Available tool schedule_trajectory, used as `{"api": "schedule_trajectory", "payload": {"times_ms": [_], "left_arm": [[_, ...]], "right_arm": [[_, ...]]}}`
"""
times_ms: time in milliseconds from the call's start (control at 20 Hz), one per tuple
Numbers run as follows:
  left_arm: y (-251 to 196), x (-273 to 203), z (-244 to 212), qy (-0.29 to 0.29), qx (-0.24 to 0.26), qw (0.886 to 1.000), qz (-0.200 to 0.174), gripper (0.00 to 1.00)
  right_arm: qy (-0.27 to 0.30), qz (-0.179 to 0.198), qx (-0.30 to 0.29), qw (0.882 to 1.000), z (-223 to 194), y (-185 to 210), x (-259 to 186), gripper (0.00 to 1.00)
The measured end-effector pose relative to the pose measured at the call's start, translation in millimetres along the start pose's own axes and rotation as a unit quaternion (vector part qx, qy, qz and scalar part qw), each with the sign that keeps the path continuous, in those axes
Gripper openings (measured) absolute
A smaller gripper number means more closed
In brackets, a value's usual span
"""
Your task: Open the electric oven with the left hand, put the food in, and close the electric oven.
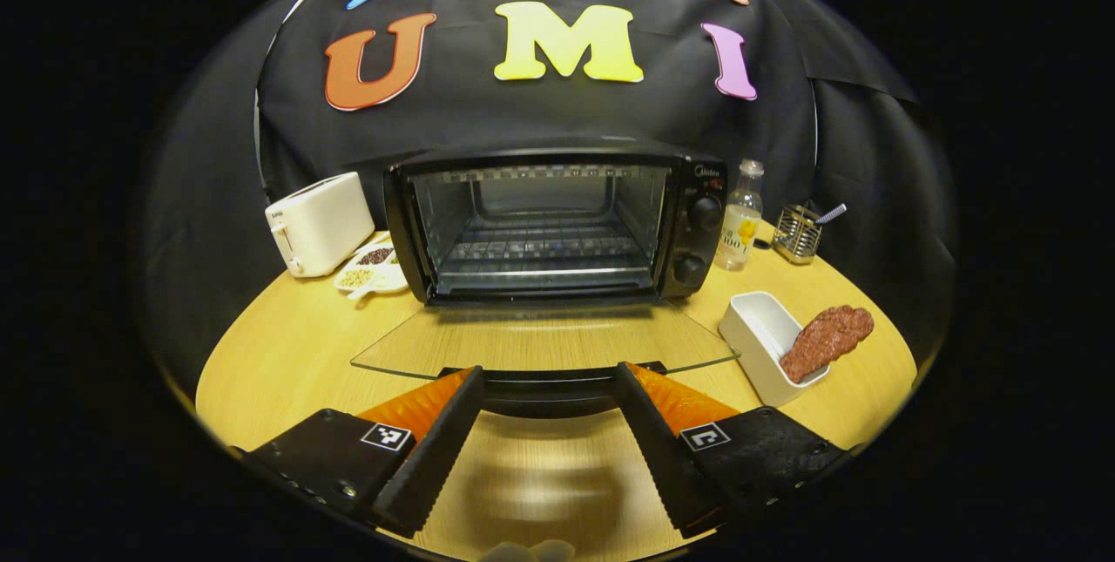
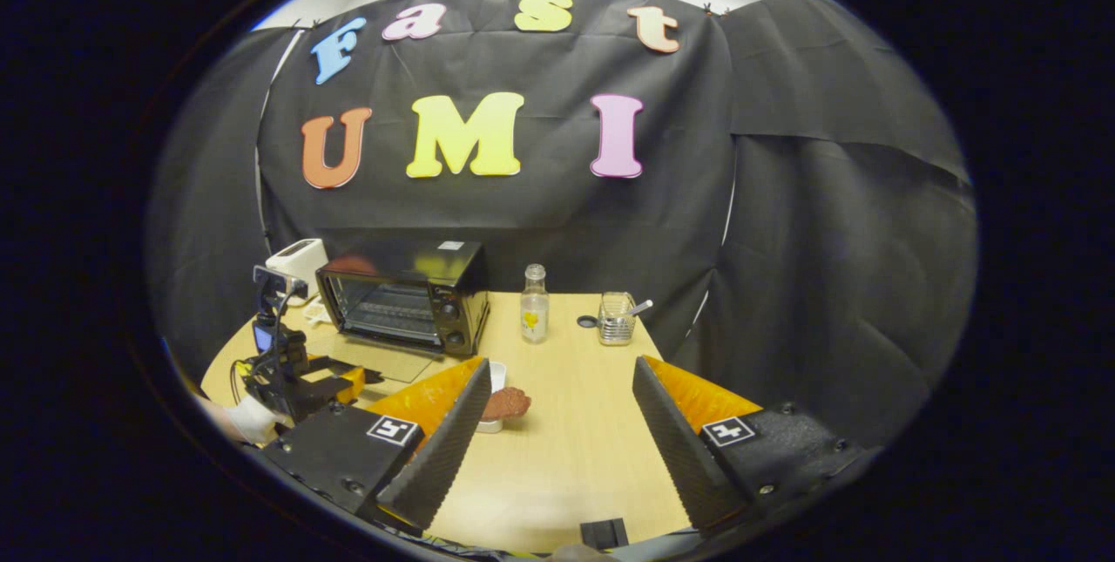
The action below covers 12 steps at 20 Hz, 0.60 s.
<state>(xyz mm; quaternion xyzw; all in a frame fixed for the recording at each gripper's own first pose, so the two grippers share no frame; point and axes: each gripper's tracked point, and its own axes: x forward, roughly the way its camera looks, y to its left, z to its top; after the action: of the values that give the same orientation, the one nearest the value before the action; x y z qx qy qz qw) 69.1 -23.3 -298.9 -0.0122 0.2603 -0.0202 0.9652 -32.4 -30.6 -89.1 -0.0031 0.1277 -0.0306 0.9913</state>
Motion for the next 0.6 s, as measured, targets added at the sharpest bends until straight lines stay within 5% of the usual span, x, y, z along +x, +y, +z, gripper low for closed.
{"api": "schedule_trajectory", "payload": {"times_ms": [600], "left_arm": [[-1,13,-44,0.07,-0.014,0.997,-0.002,0.96]], "right_arm": [[0.027,-0.013,-0.004,1.0,-26,-5,7,1.0]]}}
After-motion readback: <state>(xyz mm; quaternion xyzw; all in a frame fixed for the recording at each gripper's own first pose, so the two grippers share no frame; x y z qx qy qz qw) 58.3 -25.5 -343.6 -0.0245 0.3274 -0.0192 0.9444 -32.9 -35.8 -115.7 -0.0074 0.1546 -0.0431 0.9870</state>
